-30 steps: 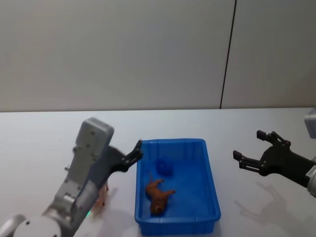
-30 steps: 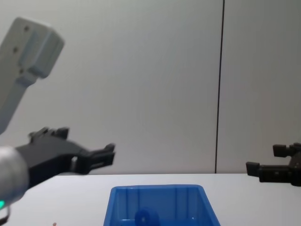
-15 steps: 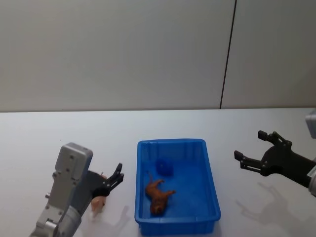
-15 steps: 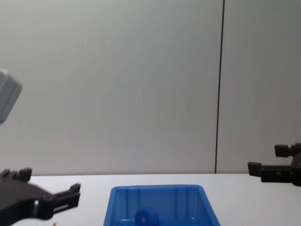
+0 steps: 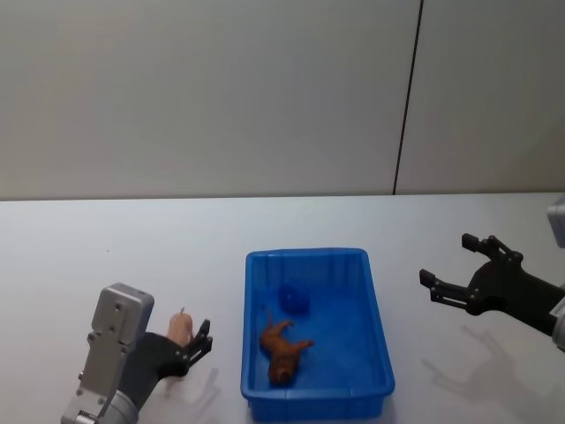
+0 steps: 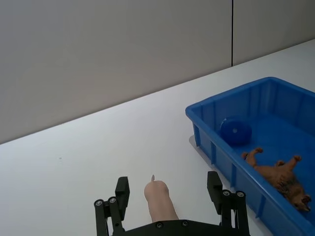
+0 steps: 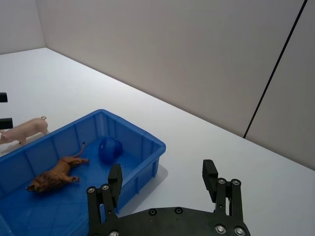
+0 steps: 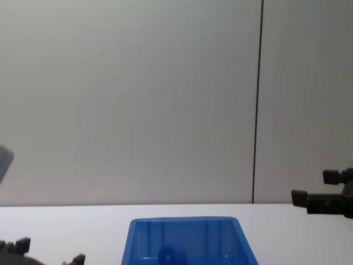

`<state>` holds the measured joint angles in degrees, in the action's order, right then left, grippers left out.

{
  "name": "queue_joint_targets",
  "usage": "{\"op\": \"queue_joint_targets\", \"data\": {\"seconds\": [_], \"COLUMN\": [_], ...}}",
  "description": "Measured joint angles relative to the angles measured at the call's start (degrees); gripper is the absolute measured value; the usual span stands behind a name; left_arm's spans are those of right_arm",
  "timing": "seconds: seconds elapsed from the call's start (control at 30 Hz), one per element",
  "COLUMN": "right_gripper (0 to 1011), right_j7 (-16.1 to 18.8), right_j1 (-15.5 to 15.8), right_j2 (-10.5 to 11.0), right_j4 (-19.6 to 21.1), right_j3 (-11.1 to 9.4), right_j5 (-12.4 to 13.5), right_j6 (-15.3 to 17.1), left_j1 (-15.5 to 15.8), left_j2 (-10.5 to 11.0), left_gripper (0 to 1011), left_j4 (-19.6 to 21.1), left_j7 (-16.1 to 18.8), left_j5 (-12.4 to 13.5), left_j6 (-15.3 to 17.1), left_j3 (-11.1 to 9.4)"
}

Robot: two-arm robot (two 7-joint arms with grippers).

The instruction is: Pick up the two dolls from the table and place them into the box.

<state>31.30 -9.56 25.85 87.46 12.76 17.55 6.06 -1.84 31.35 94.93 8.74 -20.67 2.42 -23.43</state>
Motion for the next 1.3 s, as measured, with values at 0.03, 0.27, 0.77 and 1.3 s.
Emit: {"op": "queue_joint_targets", "data": {"seconds": [0.03, 0.27, 0.77, 1.3], "right_gripper": [1001, 1001, 1001, 1001], "right_j7": [0.0, 0.0, 0.0, 0.0], "right_j1": [0.0, 0.0, 0.0, 0.0], "right_j2": [0.01, 0.02, 0.02, 0.02], "right_j4": [0.0, 0.0, 0.0, 0.0], "right_j3": [0.0, 0.0, 0.0, 0.0], "right_j5": [0.0, 0.0, 0.0, 0.0], "right_j6": [0.0, 0.0, 0.0, 0.0], "left_j1": [0.12, 0.68, 1.28, 1.29], "left_j2": [-0.24, -1.32, -2.73, -3.13], "left_gripper": [1001, 1001, 925, 434], "left_j4": [-0.85, -4.67, -9.39, -10.71], "left_j7": [-0.52, -2.57, -4.69, -5.11], "left_j5": [-0.21, -1.07, -1.75, -0.76], "left_j6": [-0.36, -1.78, -2.85, -3.52], "left_j3": [0.01, 0.03, 0.26, 0.84]}}
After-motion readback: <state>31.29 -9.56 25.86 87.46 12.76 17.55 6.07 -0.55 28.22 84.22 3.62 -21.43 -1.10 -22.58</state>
